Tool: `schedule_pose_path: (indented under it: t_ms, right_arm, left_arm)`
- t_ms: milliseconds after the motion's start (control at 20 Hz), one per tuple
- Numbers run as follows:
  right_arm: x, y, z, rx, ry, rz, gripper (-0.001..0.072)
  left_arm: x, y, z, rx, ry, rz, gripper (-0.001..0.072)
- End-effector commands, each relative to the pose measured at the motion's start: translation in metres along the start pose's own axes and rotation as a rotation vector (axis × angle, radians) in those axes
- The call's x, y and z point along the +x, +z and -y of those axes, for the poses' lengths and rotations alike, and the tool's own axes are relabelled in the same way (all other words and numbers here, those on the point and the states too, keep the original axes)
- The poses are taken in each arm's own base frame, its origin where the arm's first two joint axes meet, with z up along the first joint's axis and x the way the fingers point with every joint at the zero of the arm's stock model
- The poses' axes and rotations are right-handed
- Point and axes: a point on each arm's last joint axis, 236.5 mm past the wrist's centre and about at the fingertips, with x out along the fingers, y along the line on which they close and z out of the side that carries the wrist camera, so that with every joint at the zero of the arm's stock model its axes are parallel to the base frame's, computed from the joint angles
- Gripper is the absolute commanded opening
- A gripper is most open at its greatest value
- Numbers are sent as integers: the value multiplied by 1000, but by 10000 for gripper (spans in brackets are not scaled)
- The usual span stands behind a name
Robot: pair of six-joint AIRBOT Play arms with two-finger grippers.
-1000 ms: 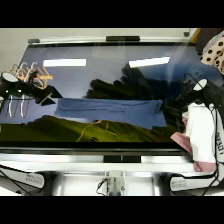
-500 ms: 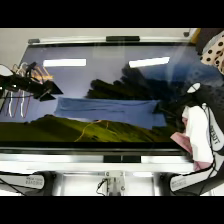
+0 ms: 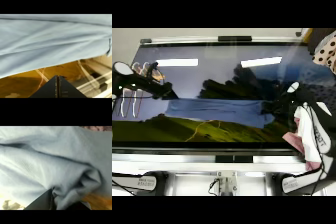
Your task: Fold the shirts.
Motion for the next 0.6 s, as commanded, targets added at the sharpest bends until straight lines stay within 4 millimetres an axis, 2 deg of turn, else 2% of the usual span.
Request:
schedule_pose_path:
  t_ms: [0,150,250,400,550]
  right_arm:
    - [-52,7,-45,-30,57,117,75]
    - [-98,-12,-74,-2,71,157,75]
    - [-123,-31,-91,-3,78,161,75]
    - [-153,-59,-110,-4,82,172,75]
    - [-180,-87,-128,-14,81,196,75]
  left_arm:
    - [33,-7,41,115,-37,-31,36]
    - [82,-17,91,164,-104,-29,36]
    - [110,-24,114,208,-102,-9,35]
    - [134,-29,149,245,-108,34,35]
    - [155,-36,174,228,-118,51,36]
